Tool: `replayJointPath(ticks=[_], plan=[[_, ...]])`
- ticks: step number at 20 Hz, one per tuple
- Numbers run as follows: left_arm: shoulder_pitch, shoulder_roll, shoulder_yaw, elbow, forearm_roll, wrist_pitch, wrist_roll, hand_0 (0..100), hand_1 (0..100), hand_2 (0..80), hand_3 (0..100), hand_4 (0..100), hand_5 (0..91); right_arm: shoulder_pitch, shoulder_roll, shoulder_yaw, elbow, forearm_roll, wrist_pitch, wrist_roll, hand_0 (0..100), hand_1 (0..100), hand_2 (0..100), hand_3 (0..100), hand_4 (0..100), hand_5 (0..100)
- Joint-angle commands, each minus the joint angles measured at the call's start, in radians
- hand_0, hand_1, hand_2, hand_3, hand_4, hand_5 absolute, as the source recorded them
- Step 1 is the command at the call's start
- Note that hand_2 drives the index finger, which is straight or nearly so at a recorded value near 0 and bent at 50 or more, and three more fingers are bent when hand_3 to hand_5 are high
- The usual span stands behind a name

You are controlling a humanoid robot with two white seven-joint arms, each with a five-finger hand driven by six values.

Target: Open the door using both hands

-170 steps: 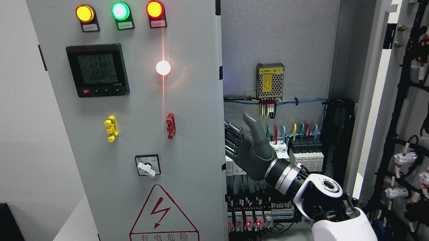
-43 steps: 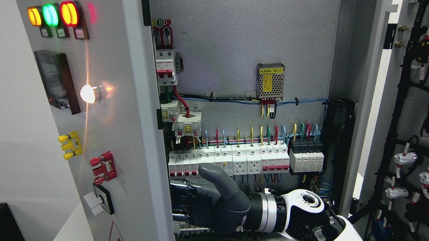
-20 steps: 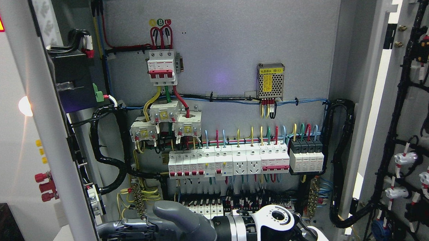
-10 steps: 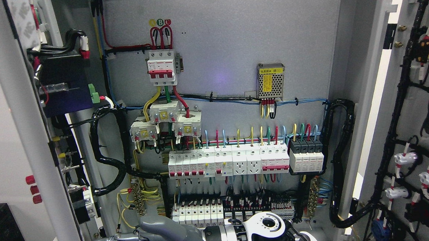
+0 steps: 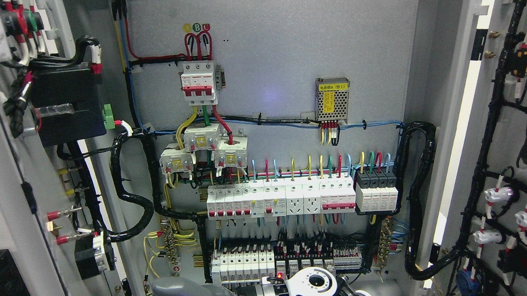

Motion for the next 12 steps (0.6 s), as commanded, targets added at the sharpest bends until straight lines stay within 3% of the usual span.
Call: replayJointPath(ticks=[1, 5, 12], plan=[[0.02, 0.0, 0.0, 0.006, 0.0, 0.0, 0.0, 0, 0, 0.0, 0, 0, 0.0, 0.001, 0.054, 0.008, 0.004, 0.006, -0.001, -0.002, 0, 0, 0, 0, 0, 0], [0.02, 0.0, 0.0, 0.006, 0.0, 0.0, 0.0, 0, 0, 0.0, 0, 0, 0.0, 0.0, 0.081, 0.011, 0.004, 0.006, -0.001, -0.002, 0, 0, 0, 0, 0, 0], [0.02, 0.0, 0.0, 0.006, 0.0, 0.0, 0.0, 0, 0, 0.0, 0, 0, 0.0, -0.002, 0.088, 0.022, 0.015, 0.008, -0.001, -0.002, 0, 0, 0, 0, 0, 0]])
